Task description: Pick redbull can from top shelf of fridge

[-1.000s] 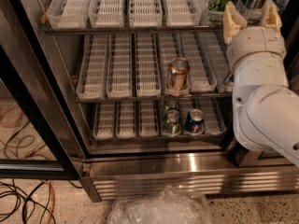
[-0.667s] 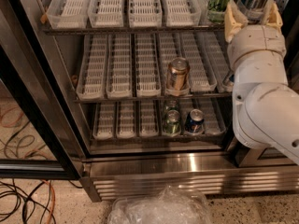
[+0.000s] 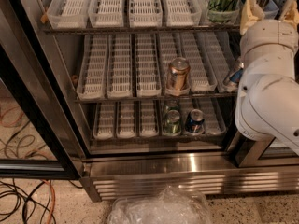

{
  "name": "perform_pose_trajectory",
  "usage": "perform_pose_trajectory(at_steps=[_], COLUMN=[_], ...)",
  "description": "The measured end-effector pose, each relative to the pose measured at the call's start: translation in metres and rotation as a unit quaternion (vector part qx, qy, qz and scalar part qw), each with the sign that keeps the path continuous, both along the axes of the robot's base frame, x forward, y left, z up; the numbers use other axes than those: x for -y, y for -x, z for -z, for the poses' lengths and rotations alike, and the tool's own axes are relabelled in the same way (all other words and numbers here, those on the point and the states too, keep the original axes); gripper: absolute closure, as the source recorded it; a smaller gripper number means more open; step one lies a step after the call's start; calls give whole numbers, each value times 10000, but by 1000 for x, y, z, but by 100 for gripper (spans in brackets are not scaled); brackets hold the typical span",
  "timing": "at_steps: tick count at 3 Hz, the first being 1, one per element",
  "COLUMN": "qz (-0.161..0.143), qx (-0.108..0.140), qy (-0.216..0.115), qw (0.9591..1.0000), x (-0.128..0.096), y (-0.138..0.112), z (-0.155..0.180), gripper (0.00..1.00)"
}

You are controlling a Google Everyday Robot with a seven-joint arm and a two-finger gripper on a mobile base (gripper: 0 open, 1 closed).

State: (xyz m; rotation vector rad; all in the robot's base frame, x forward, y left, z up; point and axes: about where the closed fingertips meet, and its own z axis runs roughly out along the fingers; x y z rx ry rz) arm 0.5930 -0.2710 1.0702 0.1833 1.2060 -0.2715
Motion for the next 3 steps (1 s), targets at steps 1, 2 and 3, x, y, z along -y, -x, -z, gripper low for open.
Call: perform_pose_trajectory(at_steps=[1, 2, 3], qz=[3, -121, -247], qx=[-2, -71, -106], qy=[-1, 62, 148], qw=[10000, 9999, 9995], x=[0, -6, -14], y=[0, -7, -14], z=[0, 2, 1], gripper=[39, 40, 40])
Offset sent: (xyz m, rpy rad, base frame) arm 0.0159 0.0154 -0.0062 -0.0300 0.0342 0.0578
